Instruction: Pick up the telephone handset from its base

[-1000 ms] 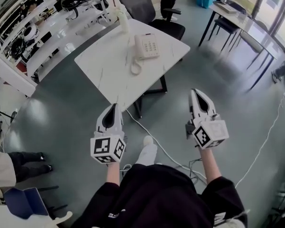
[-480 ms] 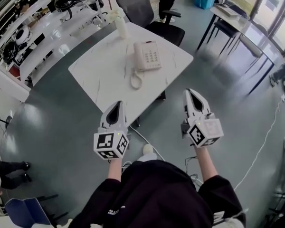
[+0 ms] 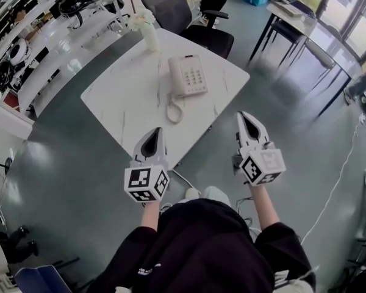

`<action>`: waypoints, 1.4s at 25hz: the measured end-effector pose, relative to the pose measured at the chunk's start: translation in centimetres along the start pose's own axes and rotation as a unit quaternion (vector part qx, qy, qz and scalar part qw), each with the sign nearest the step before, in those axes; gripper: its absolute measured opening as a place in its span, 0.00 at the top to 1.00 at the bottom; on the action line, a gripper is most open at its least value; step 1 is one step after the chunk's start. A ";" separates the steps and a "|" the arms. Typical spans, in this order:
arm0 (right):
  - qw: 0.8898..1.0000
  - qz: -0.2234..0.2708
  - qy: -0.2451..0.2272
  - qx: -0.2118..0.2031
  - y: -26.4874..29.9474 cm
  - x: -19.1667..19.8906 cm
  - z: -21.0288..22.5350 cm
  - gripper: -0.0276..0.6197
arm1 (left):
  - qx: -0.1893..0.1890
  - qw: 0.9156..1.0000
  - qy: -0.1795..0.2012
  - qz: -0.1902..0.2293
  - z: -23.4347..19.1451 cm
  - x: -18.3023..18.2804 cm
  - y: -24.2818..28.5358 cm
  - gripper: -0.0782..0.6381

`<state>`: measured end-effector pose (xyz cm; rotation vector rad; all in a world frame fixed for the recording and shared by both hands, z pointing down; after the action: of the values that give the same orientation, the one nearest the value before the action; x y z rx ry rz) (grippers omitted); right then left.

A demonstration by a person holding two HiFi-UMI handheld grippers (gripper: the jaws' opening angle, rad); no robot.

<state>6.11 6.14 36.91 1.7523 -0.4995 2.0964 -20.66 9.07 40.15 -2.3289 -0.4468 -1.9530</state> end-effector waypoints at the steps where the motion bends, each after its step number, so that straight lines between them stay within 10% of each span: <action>1: 1.000 0.002 0.000 0.006 0.2 0.0 0.5 0.97 | 0.002 1.000 0.002 -0.002 -0.1 0.1 0.4 0.89; 35: 0.986 -0.096 0.035 -0.133 24.6 4.8 18.0 0.97 | -0.127 0.987 -0.048 -0.083 -1.5 2.0 25.0 0.89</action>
<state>8.70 -23.85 43.73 1.5079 -0.5403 1.8563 -15.17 -14.76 45.71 -2.6288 -0.4338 -2.0870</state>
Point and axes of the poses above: the fingertips, and each gripper's own axes: y forward along the fingers, z to its right, x out of its underside, the point moved 5 cm from there along -y, backward along the fingers, and after that the axes turned 5 degrees about -x, right-handed, at the moved point
